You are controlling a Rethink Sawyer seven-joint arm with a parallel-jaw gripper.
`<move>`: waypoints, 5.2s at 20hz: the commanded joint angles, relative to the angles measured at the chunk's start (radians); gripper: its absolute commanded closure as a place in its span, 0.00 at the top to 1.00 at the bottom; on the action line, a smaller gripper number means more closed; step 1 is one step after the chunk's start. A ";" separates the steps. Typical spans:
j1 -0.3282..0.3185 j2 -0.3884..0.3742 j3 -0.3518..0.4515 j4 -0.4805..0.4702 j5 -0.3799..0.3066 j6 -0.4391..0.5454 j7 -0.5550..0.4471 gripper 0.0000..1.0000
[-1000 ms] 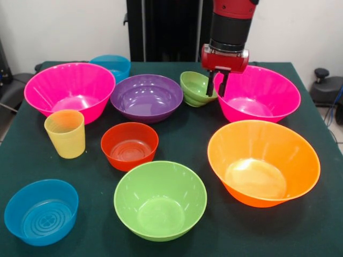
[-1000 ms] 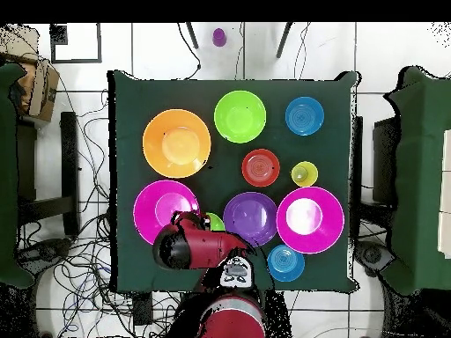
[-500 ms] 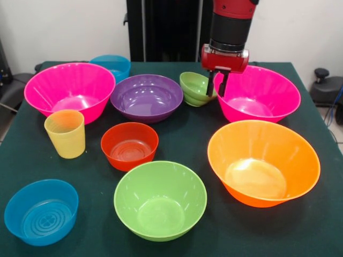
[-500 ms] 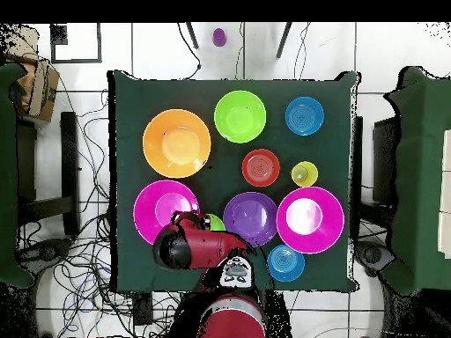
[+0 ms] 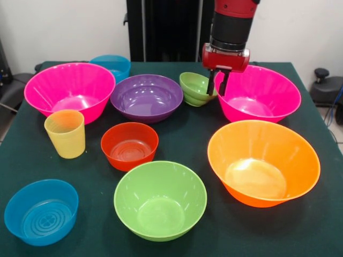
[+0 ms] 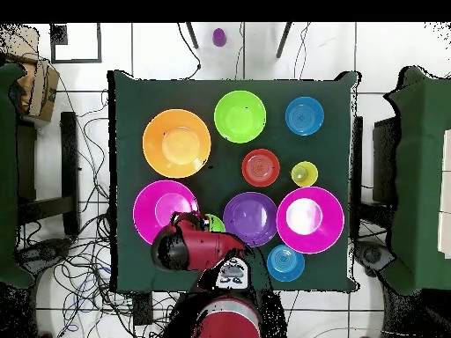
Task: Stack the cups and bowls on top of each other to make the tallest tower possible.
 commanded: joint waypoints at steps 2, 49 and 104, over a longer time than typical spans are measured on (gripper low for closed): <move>0.013 0.053 0.059 -0.014 0.019 0.014 0.160 0.00; 0.003 0.254 0.056 -0.092 0.012 -0.168 0.145 0.00; 0.100 -0.300 -0.003 0.023 0.114 0.437 0.145 0.00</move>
